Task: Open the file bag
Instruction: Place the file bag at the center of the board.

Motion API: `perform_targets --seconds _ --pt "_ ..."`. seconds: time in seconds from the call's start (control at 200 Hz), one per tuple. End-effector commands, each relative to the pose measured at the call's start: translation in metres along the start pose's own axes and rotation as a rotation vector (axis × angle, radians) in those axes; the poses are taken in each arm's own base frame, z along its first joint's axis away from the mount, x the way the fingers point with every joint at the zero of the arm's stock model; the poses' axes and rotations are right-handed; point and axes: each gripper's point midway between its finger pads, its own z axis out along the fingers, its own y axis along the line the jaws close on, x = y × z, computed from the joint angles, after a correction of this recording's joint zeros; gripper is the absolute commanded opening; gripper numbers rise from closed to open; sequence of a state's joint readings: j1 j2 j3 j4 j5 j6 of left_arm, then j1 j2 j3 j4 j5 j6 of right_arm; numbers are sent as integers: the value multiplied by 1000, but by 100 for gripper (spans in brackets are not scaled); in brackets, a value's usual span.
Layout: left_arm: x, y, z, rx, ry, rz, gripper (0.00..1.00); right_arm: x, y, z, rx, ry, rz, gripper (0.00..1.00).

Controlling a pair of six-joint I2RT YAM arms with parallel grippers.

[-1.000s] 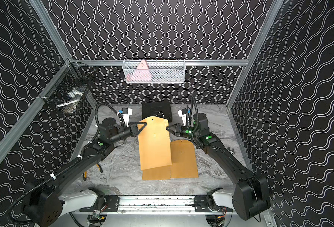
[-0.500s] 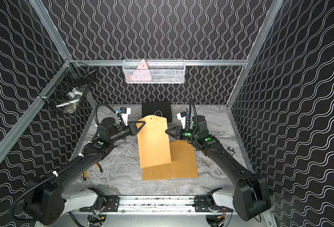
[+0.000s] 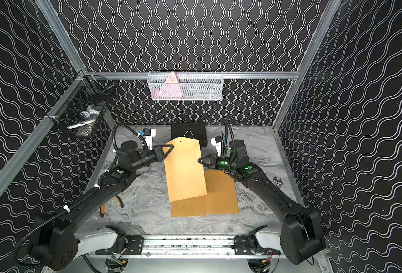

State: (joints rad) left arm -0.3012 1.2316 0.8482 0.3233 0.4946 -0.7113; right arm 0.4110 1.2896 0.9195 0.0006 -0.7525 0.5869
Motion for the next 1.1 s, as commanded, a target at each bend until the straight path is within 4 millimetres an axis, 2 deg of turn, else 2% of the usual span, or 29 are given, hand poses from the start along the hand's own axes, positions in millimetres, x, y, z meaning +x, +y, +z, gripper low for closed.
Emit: perform_targets --seconds 0.0,0.155,0.385,0.48,0.565,0.821,0.936,1.051,1.096 --pt "-15 -8 -1 30 -56 15 0 2 7 1 -28 14 -18 12" --pt "-16 -7 -2 29 -56 11 1 1 8 2 -25 12 -20 5" --pt "-15 1 -10 7 -55 -4 29 0 12 4 -28 12 -23 1" --pt "-18 10 -20 -31 -65 -21 40 0 13 5 -24 12 -23 1" --pt "-23 23 -32 -78 -71 -51 45 0 12 5 -17 10 -20 0" --pt "-32 52 -66 -197 -65 -122 49 -1 7 9 11 1 -5 0" --pt "-34 56 -79 -223 -61 -125 50 9 13 21 18 30 -20 0" --pt "-36 53 -87 -235 -46 -109 50 13 10 31 57 29 -4 0" --pt "-41 58 -95 -257 -62 -104 50 14 8 35 72 21 9 0"
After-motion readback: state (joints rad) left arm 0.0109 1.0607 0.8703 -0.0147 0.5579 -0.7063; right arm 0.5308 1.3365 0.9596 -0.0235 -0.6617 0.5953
